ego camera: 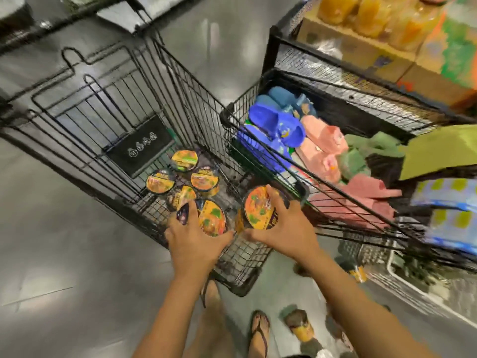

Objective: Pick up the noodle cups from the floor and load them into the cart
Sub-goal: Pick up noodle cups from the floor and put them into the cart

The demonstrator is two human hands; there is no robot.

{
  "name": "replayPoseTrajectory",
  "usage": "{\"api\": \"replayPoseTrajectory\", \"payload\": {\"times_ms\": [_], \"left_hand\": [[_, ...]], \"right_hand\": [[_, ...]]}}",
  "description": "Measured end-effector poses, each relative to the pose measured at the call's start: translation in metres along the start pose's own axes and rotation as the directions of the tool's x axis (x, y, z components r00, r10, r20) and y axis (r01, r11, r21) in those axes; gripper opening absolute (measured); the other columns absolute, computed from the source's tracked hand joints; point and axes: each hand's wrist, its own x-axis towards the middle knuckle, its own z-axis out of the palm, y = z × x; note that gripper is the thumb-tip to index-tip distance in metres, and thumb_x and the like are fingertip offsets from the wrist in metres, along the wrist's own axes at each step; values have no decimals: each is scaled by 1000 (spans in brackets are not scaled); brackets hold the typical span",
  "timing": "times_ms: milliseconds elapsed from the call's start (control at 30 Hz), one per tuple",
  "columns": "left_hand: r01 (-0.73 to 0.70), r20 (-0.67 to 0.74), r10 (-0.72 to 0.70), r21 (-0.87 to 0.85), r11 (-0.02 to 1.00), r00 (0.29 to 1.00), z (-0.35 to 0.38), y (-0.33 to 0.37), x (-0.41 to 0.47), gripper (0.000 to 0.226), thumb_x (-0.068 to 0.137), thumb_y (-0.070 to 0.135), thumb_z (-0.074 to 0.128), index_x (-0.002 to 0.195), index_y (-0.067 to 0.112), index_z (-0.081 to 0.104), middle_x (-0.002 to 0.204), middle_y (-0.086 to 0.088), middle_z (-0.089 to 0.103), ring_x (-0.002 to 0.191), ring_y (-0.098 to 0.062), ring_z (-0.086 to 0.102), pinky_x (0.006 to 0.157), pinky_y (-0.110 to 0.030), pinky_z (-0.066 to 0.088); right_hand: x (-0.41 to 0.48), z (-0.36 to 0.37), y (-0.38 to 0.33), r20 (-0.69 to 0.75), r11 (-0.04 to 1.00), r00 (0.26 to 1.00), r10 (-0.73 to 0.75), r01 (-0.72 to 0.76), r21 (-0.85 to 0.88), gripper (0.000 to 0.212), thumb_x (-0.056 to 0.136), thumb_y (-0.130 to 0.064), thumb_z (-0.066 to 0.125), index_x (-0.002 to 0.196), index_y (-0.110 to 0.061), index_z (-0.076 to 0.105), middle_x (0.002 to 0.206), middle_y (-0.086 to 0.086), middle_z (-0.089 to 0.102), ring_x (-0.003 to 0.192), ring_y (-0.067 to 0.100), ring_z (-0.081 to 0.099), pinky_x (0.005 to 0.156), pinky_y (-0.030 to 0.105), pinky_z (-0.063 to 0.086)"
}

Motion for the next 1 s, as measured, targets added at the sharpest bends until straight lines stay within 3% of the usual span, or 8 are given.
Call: {"api": "replayPoseTrajectory", "payload": {"times_ms": [167,367,467,533,633,833,1000], "left_hand": [[132,100,-133,20,991,986,33,-19,78,121,62,75,69,154,34,3,155,-21,10,140,-45,15,112,-51,26],[238,174,-262,146,960,949,93,-43,122,123,61,75,69,154,33,1,153,-22,11,136,-46,21,105,-52,34],[331,230,-353,132,934,907,123,-49,137,122,63,74,70,153,38,-5,157,-17,-1,140,-45,13,108,-53,31],[377,221,-397,129,917,891,142,-50,148,124,63,73,71,153,38,-7,158,-17,-6,142,-44,9,111,-53,27],[380,177,-408,173,909,896,166,-51,161,125,64,78,65,154,30,-7,157,-25,2,145,-41,5,116,-51,13],[417,101,-428,119,901,898,195,-58,174,128,62,69,75,155,27,-3,154,-29,5,141,-47,6,115,-55,18],[417,-32,-415,67,907,909,211,-59,170,126,57,65,79,154,23,11,151,-34,18,138,-48,15,113,-57,17]], "right_hand": [[88,44,-15,138,986,985,105,-85,-143,117,54,-83,66,147,-52,3,130,19,39,117,41,51,95,45,47],[161,97,-6,259,944,952,162,-74,-322,116,56,-81,64,146,-52,-3,141,19,30,124,39,43,95,44,46],[190,116,0,333,930,931,150,-18,-368,114,63,-75,65,148,-49,-6,143,18,24,127,38,39,92,42,44],[209,130,3,371,916,920,125,37,-400,114,64,-73,65,148,-48,-8,146,21,20,128,40,39,90,41,45],[235,152,12,430,890,898,88,124,-439,114,64,-75,63,147,-47,-10,142,22,25,124,43,40,89,44,48],[265,181,18,524,816,852,13,294,-498,124,64,-70,69,150,-36,-15,147,26,20,136,44,24,97,49,44],[274,187,22,526,803,843,-114,390,-451,127,60,-74,68,150,-36,-13,135,22,29,125,39,33,99,47,42]]}}
